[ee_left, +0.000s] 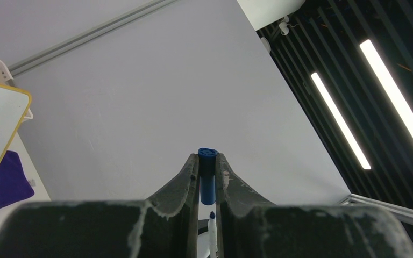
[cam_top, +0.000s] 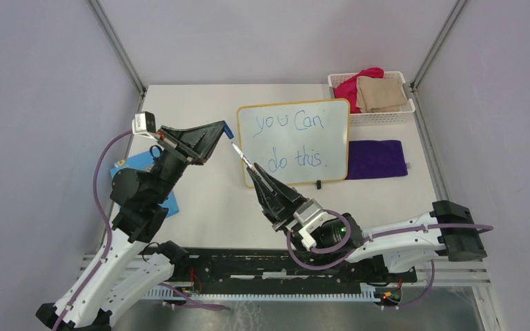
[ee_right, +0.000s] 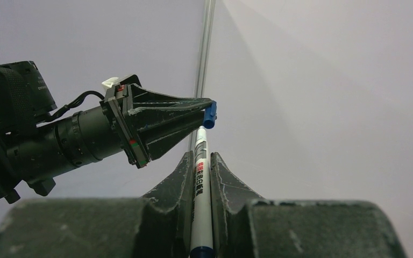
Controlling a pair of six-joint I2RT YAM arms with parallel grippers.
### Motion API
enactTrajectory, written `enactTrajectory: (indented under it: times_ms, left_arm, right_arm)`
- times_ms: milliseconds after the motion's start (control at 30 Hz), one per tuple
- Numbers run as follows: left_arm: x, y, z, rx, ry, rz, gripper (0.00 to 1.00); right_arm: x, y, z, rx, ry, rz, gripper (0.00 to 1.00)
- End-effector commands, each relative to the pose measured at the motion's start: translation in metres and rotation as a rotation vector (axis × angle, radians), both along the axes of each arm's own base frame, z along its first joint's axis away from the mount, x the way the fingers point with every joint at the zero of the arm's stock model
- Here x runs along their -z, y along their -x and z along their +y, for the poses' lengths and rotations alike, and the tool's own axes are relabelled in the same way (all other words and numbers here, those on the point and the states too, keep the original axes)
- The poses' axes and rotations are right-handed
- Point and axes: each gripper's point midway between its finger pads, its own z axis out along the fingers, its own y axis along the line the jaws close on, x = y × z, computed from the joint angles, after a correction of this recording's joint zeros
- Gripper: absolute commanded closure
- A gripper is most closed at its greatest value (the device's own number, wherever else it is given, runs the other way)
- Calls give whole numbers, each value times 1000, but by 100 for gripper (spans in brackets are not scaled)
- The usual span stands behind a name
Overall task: Write a sentence on the whiteboard
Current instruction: Close the whiteboard marker at the center of the board.
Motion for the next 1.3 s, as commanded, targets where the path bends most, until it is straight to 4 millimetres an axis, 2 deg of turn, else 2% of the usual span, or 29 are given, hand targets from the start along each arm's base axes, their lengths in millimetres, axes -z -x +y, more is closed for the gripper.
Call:
enactTrajectory:
  times_ms: [0, 1267]
  left_arm:
    - [-6, 7, 2, -16, -23, -61, 98]
    - [-4, 14, 6, -19, -34, -69, 98]
  right_arm:
    - [-20, 3, -5, -13, -68, -2, 100]
    - [-22, -1, -8, 22, -75, -1, 100]
